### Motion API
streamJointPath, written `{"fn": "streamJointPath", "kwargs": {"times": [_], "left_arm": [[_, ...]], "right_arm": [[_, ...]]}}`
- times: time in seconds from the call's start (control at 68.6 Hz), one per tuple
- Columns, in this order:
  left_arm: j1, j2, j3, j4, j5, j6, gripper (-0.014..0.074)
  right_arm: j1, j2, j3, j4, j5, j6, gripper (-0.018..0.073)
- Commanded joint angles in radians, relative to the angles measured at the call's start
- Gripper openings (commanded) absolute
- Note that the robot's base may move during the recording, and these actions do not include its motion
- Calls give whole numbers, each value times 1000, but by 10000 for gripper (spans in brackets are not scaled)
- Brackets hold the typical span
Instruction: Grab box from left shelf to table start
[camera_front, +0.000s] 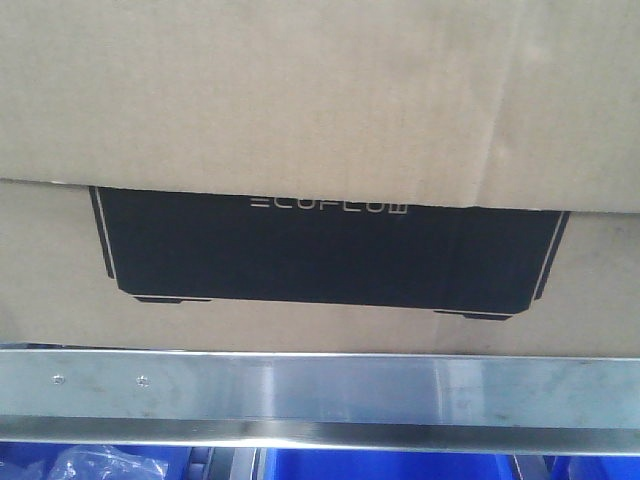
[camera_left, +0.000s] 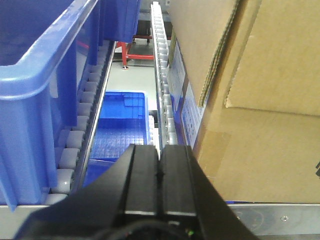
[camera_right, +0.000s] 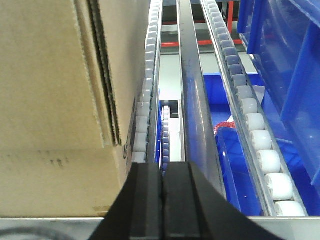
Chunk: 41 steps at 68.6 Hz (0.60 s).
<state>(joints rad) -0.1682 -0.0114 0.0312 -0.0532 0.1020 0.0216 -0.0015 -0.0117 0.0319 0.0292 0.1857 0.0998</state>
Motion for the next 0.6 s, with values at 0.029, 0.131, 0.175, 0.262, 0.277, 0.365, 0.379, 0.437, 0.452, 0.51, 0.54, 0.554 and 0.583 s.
{"fn": "streamJointPath", "kwargs": {"times": [0.029, 0.131, 0.175, 0.262, 0.277, 0.365, 0.379, 0.437, 0.452, 0.51, 0.54, 0.554, 0.583], "left_arm": [[-4, -16, -4, -2, -82, 1, -93], [-4, -16, -4, -2, -82, 1, -93], [-4, -16, -4, -2, -82, 1, -93], [-4, -16, -4, -2, -82, 1, -93], [-4, -16, -4, -2, -82, 1, -93], [-4, -16, -4, -2, -82, 1, -93], [-4, -16, -4, -2, -82, 1, -93], [-4, -16, -4, -14, -82, -1, -93], [-4, -16, -4, -14, -82, -1, -93], [-4, -16, -4, -14, -91, -1, -93], [-4, -16, -4, -14, -102, -1, -93], [-3, -16, -4, -14, -110, -1, -93], [-3, -16, -4, -21, -136, -2, -93]], "right_arm": [[-3, -9, 3, -10, -85, -3, 58], [-3, -9, 3, -10, -85, -3, 58], [-3, -9, 3, -10, -85, -3, 58], [-3, -9, 3, -10, -85, -3, 58], [-3, -9, 3, -10, -85, -3, 58], [-3, -9, 3, -10, -85, -3, 58], [-3, -9, 3, -10, -85, -3, 58], [-3, -9, 3, -10, -85, -3, 58], [-3, -9, 3, -10, -85, -3, 58], [-3, -9, 3, -10, -85, -3, 58], [-3, -9, 3, -10, -85, -3, 58], [-3, -9, 3, -10, -85, -3, 58], [-3, -9, 3, -10, -85, -3, 58]]}}
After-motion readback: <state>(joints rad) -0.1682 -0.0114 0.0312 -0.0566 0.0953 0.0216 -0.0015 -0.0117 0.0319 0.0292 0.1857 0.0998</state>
